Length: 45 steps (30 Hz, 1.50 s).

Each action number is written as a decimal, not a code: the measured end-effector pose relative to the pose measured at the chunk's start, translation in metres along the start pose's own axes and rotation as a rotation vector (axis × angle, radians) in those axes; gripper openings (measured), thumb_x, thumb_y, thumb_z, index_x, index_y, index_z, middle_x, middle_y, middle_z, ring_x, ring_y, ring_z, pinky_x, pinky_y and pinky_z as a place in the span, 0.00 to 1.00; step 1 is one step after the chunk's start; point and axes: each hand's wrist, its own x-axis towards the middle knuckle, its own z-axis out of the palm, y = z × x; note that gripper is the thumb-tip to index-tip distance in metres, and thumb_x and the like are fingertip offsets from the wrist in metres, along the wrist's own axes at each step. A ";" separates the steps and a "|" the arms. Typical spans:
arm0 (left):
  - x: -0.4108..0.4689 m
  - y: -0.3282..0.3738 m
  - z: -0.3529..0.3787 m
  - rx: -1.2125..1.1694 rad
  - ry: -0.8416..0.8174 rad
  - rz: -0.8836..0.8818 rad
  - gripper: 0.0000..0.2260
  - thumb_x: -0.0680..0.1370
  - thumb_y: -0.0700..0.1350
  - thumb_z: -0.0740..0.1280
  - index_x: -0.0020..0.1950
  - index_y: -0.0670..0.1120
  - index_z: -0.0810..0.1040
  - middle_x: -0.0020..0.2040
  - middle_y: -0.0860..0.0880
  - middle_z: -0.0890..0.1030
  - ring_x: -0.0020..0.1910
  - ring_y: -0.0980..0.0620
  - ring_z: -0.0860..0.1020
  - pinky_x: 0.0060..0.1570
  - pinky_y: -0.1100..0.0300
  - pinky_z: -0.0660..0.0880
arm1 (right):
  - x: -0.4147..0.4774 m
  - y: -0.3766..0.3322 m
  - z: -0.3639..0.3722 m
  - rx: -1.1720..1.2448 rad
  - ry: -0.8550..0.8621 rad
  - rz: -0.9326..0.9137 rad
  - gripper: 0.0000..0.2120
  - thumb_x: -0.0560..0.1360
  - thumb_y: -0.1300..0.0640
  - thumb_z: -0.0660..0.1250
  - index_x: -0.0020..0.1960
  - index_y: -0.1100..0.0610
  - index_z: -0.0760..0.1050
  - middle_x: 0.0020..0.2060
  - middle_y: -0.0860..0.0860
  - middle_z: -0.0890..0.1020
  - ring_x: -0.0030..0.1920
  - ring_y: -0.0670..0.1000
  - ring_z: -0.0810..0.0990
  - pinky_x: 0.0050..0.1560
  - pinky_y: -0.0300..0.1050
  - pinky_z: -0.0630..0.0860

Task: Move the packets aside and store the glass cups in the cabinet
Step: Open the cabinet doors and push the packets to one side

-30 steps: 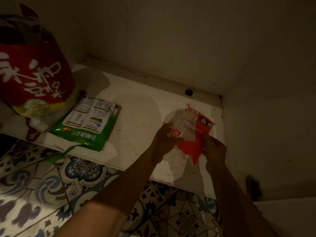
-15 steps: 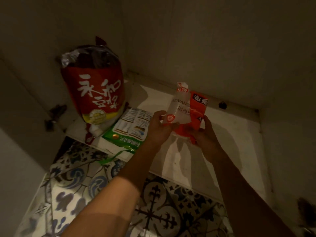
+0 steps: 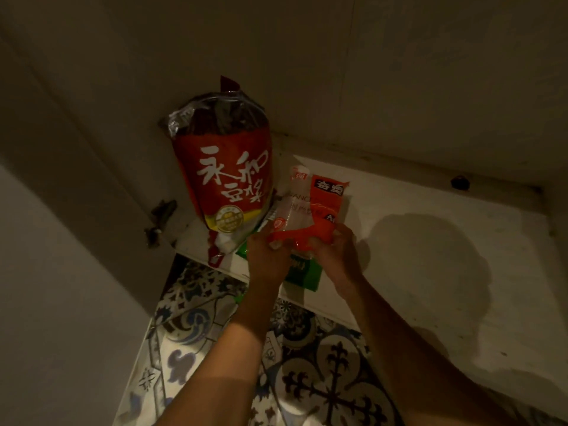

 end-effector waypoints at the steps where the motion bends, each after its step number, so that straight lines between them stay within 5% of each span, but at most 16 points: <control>1: 0.000 -0.003 -0.005 0.031 0.000 -0.035 0.14 0.80 0.36 0.68 0.51 0.57 0.80 0.45 0.55 0.83 0.42 0.60 0.81 0.43 0.57 0.82 | -0.003 0.001 0.008 0.015 -0.014 0.007 0.38 0.64 0.46 0.76 0.73 0.47 0.69 0.58 0.46 0.84 0.56 0.50 0.84 0.57 0.56 0.83; 4: 0.000 -0.017 -0.022 0.149 0.058 -0.172 0.15 0.80 0.43 0.68 0.67 0.48 0.76 0.54 0.51 0.81 0.47 0.54 0.80 0.46 0.60 0.77 | -0.010 0.005 0.029 0.041 -0.033 -0.012 0.34 0.70 0.56 0.76 0.73 0.47 0.67 0.58 0.45 0.82 0.55 0.46 0.82 0.54 0.43 0.81; 7: 0.001 -0.031 -0.030 0.118 0.058 -0.210 0.21 0.80 0.44 0.69 0.73 0.48 0.72 0.61 0.47 0.82 0.52 0.50 0.81 0.50 0.58 0.81 | -0.013 0.009 0.040 -0.002 -0.032 -0.029 0.33 0.74 0.61 0.75 0.73 0.49 0.64 0.57 0.45 0.80 0.51 0.42 0.81 0.44 0.28 0.76; 10: 0.000 -0.036 -0.034 0.146 0.057 -0.213 0.21 0.80 0.42 0.68 0.73 0.49 0.73 0.61 0.47 0.81 0.59 0.46 0.80 0.58 0.53 0.77 | -0.018 0.012 0.049 -0.044 -0.047 -0.063 0.40 0.73 0.57 0.77 0.78 0.51 0.59 0.62 0.47 0.78 0.61 0.49 0.78 0.58 0.42 0.76; 18: 0.000 -0.045 -0.033 0.207 0.051 -0.187 0.21 0.80 0.43 0.69 0.73 0.49 0.74 0.59 0.47 0.83 0.50 0.53 0.78 0.36 0.77 0.69 | -0.020 0.017 0.056 -0.159 -0.117 -0.065 0.41 0.76 0.53 0.76 0.80 0.49 0.54 0.62 0.47 0.78 0.63 0.51 0.79 0.65 0.53 0.79; 20: -0.001 -0.044 -0.032 0.219 0.046 -0.147 0.21 0.80 0.44 0.69 0.72 0.50 0.73 0.60 0.47 0.82 0.51 0.51 0.80 0.42 0.75 0.75 | -0.019 0.017 0.054 -0.193 -0.155 -0.061 0.41 0.78 0.53 0.74 0.81 0.50 0.52 0.65 0.49 0.77 0.63 0.50 0.77 0.65 0.52 0.78; 22: -0.003 -0.045 -0.031 0.248 0.023 -0.090 0.22 0.80 0.45 0.69 0.73 0.52 0.71 0.62 0.49 0.82 0.53 0.48 0.83 0.51 0.59 0.80 | -0.016 0.018 0.051 -0.269 -0.191 -0.061 0.39 0.79 0.52 0.71 0.81 0.51 0.53 0.66 0.48 0.75 0.62 0.48 0.76 0.62 0.46 0.76; 25: -0.009 -0.046 -0.031 0.383 -0.050 0.012 0.28 0.79 0.46 0.70 0.77 0.52 0.65 0.70 0.49 0.76 0.59 0.45 0.81 0.55 0.53 0.79 | -0.014 0.020 0.050 -0.378 -0.256 -0.067 0.38 0.80 0.48 0.68 0.82 0.50 0.51 0.69 0.49 0.74 0.64 0.52 0.78 0.53 0.42 0.76; 29: -0.015 -0.029 -0.050 0.539 -0.188 0.092 0.34 0.78 0.41 0.70 0.81 0.52 0.59 0.80 0.47 0.63 0.74 0.46 0.68 0.71 0.50 0.71 | -0.029 0.008 0.048 -0.550 -0.324 -0.053 0.39 0.79 0.46 0.65 0.82 0.49 0.48 0.74 0.55 0.70 0.66 0.56 0.76 0.61 0.54 0.78; 33: -0.025 0.016 -0.089 0.682 -0.308 0.046 0.38 0.78 0.43 0.69 0.83 0.52 0.51 0.82 0.47 0.58 0.79 0.44 0.61 0.74 0.47 0.68 | -0.056 -0.022 0.043 -0.728 -0.320 -0.140 0.52 0.70 0.33 0.62 0.82 0.47 0.34 0.79 0.58 0.59 0.73 0.63 0.69 0.67 0.64 0.75; 35: -0.031 0.049 -0.108 0.792 -0.360 -0.025 0.39 0.80 0.45 0.67 0.83 0.54 0.46 0.83 0.47 0.53 0.81 0.42 0.56 0.74 0.44 0.67 | -0.073 -0.041 0.039 -0.791 -0.334 -0.139 0.53 0.67 0.28 0.59 0.82 0.46 0.38 0.80 0.58 0.58 0.76 0.64 0.65 0.69 0.65 0.72; 38: -0.047 0.112 -0.142 0.914 -0.434 -0.118 0.35 0.83 0.49 0.62 0.83 0.55 0.44 0.84 0.49 0.48 0.83 0.42 0.49 0.78 0.47 0.59 | -0.109 -0.095 0.035 -0.900 -0.398 -0.124 0.48 0.74 0.36 0.66 0.83 0.48 0.42 0.80 0.56 0.59 0.77 0.61 0.64 0.72 0.64 0.69; 42: -0.072 0.191 -0.182 0.968 -0.467 -0.092 0.28 0.81 0.49 0.62 0.81 0.50 0.59 0.76 0.44 0.69 0.74 0.39 0.67 0.68 0.46 0.72 | -0.162 -0.181 0.029 -0.972 -0.483 -0.011 0.40 0.78 0.39 0.65 0.82 0.47 0.50 0.80 0.53 0.62 0.78 0.58 0.65 0.75 0.58 0.66; 45: -0.088 0.244 -0.203 0.952 -0.462 -0.162 0.20 0.81 0.55 0.60 0.70 0.47 0.72 0.67 0.46 0.77 0.70 0.41 0.71 0.69 0.45 0.71 | -0.202 -0.255 0.017 -1.042 -0.587 0.019 0.35 0.79 0.37 0.59 0.81 0.50 0.56 0.77 0.53 0.67 0.76 0.58 0.67 0.75 0.52 0.66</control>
